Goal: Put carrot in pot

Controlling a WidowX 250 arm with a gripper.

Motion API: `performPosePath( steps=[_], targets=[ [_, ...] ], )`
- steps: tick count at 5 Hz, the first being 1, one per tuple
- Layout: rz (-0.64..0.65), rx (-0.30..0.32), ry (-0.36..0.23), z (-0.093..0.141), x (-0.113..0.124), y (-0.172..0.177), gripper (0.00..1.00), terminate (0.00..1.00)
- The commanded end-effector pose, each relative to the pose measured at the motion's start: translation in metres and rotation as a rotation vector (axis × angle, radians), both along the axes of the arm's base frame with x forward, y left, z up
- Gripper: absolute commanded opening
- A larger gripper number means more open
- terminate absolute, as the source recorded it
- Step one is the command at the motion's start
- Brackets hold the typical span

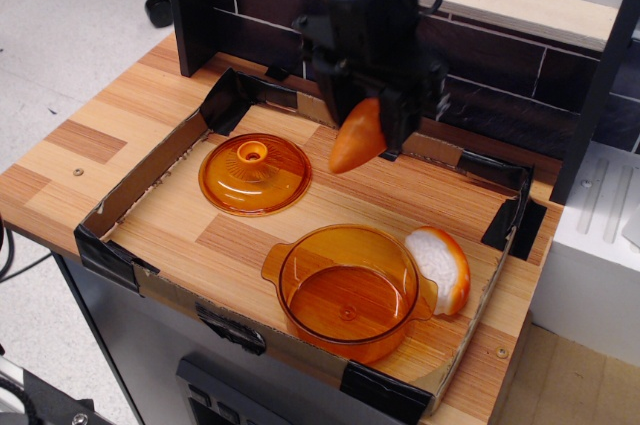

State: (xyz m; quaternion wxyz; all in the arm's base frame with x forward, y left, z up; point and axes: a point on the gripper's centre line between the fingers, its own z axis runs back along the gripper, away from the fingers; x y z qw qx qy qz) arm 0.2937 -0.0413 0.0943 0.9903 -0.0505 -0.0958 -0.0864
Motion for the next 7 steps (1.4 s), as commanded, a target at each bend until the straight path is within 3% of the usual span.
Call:
performPosePath(
  steps=[1,2,3,4,5,6,7],
  targets=[
    [-0.107,-0.010,0.090,0.008,-0.040,-0.024,0.00,0.00],
    [-0.164,0.021,0.124,-0.007,-0.056,-0.027,0.00,0.00],
    [-0.180,0.058,0.119,-0.022,-0.061,-0.025,0.00,0.00],
    [-0.163,0.063,0.134,-0.024,-0.062,-0.023,1.00,0.00],
    [-0.165,0.099,0.142,-0.026,-0.063,-0.021,1.00,0.00],
    [-0.151,0.085,0.127,-0.016,-0.061,-0.016,1.00,0.00],
    [-0.127,0.048,0.088,0.013,-0.056,-0.013,1.00,0.00]
  ],
)
